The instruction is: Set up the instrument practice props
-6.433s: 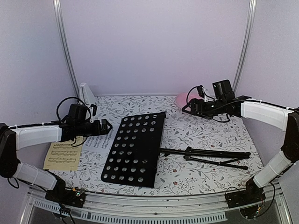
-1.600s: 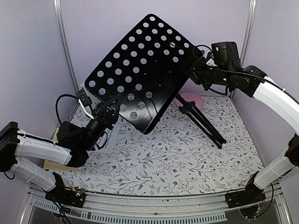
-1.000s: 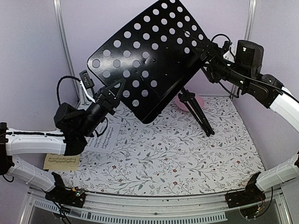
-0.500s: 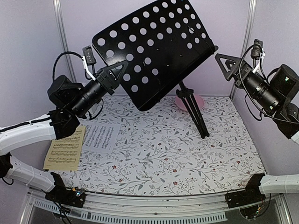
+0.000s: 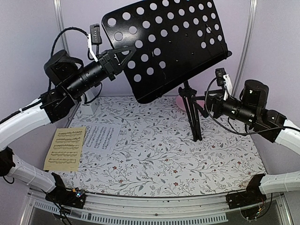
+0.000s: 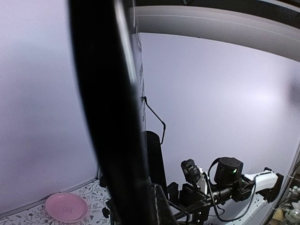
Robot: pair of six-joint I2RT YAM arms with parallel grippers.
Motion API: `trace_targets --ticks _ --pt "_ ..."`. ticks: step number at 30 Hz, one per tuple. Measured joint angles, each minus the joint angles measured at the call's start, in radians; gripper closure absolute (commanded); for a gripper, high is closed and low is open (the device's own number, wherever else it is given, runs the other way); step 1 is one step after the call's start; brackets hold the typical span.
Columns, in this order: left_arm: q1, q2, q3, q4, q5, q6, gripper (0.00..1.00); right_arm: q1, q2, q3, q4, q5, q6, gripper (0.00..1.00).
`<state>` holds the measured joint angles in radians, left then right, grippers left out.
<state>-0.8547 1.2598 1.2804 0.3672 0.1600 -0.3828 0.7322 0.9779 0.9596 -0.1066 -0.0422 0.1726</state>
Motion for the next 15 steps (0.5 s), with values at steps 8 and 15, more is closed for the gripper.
trace_targets --ticks 8,15 --pt "0.002 0.039 0.084 -0.073 0.025 0.017 1.0 0.0 0.011 -0.101 0.065 -0.019 -0.074 0.23" --pt "0.003 0.057 0.135 -0.119 0.046 0.018 1.0 -0.003 0.094 -0.103 0.1 0.087 -0.126 0.31"
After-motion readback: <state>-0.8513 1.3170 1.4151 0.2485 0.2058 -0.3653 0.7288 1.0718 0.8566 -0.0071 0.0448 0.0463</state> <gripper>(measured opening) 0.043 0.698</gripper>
